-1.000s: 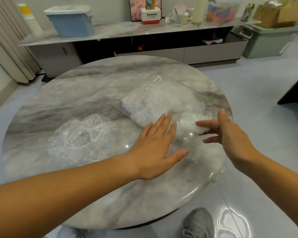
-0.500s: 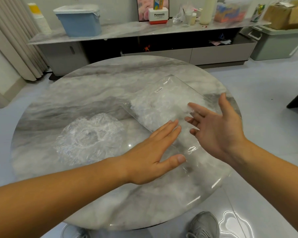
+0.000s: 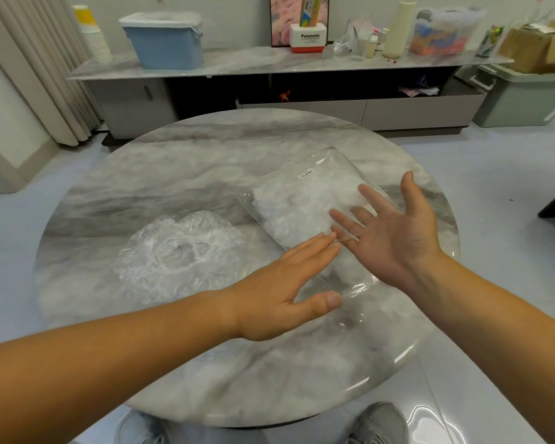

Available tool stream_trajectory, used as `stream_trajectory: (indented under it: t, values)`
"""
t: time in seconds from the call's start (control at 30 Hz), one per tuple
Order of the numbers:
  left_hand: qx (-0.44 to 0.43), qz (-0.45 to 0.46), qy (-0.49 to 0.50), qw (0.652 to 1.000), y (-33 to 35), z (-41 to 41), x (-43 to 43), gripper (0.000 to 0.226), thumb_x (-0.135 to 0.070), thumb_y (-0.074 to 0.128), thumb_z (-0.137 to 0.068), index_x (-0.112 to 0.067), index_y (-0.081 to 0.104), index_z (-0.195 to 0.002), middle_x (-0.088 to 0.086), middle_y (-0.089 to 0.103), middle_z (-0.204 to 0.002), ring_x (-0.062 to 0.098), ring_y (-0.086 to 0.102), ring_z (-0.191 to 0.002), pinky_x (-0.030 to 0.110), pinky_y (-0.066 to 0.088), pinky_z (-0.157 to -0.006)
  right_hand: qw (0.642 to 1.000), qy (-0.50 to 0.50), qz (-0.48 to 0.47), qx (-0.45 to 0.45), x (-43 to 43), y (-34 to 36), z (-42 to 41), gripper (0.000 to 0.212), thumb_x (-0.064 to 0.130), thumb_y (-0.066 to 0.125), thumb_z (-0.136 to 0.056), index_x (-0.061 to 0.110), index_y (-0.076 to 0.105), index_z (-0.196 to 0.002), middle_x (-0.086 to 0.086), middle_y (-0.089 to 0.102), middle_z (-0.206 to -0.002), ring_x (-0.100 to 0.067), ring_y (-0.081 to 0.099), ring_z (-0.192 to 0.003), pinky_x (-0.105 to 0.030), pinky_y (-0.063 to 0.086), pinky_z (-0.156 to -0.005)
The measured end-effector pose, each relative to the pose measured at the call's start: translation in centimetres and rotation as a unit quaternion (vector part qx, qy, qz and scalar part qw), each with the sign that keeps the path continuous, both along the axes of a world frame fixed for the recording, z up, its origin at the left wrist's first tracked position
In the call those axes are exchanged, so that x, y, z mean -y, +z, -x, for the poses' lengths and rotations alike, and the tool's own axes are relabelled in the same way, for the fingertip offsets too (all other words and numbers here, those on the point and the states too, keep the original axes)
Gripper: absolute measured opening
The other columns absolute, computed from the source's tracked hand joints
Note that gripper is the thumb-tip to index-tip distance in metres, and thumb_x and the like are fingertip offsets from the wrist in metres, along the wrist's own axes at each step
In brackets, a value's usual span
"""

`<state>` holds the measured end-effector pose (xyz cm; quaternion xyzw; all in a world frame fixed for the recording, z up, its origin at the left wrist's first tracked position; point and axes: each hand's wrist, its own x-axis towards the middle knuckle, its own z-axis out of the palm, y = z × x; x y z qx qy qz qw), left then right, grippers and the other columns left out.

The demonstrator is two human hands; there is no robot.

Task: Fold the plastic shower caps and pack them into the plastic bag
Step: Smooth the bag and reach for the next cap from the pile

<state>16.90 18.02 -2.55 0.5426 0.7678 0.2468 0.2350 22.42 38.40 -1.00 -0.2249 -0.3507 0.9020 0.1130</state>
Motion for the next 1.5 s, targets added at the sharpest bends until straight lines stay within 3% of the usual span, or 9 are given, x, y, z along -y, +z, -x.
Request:
stream_trajectory:
  t: [0.23, 0.43, 0.57, 0.77, 0.97, 1.3, 1.5]
  values:
    - [-0.02, 0.011, -0.001, 1.0, 0.0, 0.0, 0.3, 0.085, -0.075, 0.025, -0.091, -0.033, 0.0, -0.161, -0.023, -0.016, -0.165, -0.012, -0.02, -0.146, 0.025, 0.0, -0.124, 1.0, -0.019, 0.022, -0.01, 0.4, 0.5, -3.2, 0.068, 0.061, 0.059, -0.092, 0.021, 0.05, -0.146, -0.019, 0.025, -0.162, -0.05, 0.065, -0.114, -0.052, 0.047, -0.107]
    - [-0.02, 0.014, 0.007, 1.0, -0.1, -0.2, 0.4, 0.086, -0.075, 0.025, -0.091, -0.032, -0.001, -0.161, -0.023, -0.015, -0.165, -0.011, -0.02, -0.146, 0.027, 0.0, -0.125, 1.0, -0.014, 0.011, 0.012, 0.6, 0.4, -4.2, 0.064, 0.06, 0.058, -0.092, 0.017, 0.059, -0.138, -0.023, 0.036, -0.156, -0.041, 0.061, -0.124, -0.05, 0.045, -0.11]
    - [-0.038, 0.019, -0.011, 0.999, -0.1, -0.8, 0.4, 0.085, -0.072, 0.027, -0.093, -0.03, -0.002, -0.161, -0.021, -0.017, -0.165, -0.011, -0.022, -0.145, 0.022, -0.002, -0.122, 1.0, -0.017, 0.022, 0.01, 0.7, 0.1, -3.1, 0.07, 0.062, 0.053, -0.093, 0.011, 0.055, -0.139, -0.02, 0.043, -0.151, -0.039, 0.059, -0.126, -0.051, 0.044, -0.11]
    - [-0.044, 0.026, 0.002, 0.999, 0.3, -1.1, -0.5, 0.086, -0.072, 0.028, -0.093, -0.03, -0.004, -0.161, -0.019, -0.018, -0.165, -0.012, -0.023, -0.144, 0.012, -0.008, -0.115, 0.998, -0.039, 0.053, 0.01, 0.6, 0.3, -2.2, 0.071, 0.062, 0.056, -0.092, 0.015, 0.05, -0.146, -0.024, 0.032, -0.159, -0.04, 0.051, -0.134, -0.05, 0.04, -0.114]
    - [-0.056, 0.029, 0.003, 0.998, 0.3, -1.1, -0.9, 0.09, -0.077, 0.023, -0.09, -0.031, -0.006, -0.161, -0.019, -0.019, -0.165, -0.012, -0.024, -0.144, 0.012, -0.009, -0.115, 0.997, -0.058, 0.057, 0.005, 0.4, 0.3, -5.5, 0.065, 0.056, 0.062, -0.091, 0.011, 0.057, -0.137, -0.026, 0.05, -0.144, -0.044, 0.057, -0.127, -0.05, 0.043, -0.112]
    - [-0.033, 0.033, -0.01, 0.999, 0.6, -1.3, -0.4, 0.086, -0.071, 0.028, -0.092, -0.032, -0.006, -0.16, -0.021, -0.02, -0.163, -0.015, -0.023, -0.143, 0.012, -0.007, -0.116, 0.996, -0.06, 0.062, 0.004, 1.3, 1.1, -1.9, 0.093, 0.074, 0.05, -0.088, 0.001, 0.046, -0.145, -0.016, 0.052, -0.147, -0.036, 0.052, -0.134, -0.052, 0.04, -0.114]
    - [-0.037, 0.035, -0.002, 0.999, 0.2, -0.8, 0.0, 0.085, -0.069, 0.03, -0.093, -0.031, -0.005, -0.161, -0.019, -0.017, -0.166, -0.013, -0.022, -0.144, 0.016, -0.006, -0.119, 0.996, -0.073, 0.06, 0.007, 0.8, 1.3, -0.1, 0.092, 0.075, 0.054, -0.085, 0.007, 0.047, -0.147, -0.015, 0.046, -0.152, -0.037, 0.05, -0.135, -0.052, 0.041, -0.112]
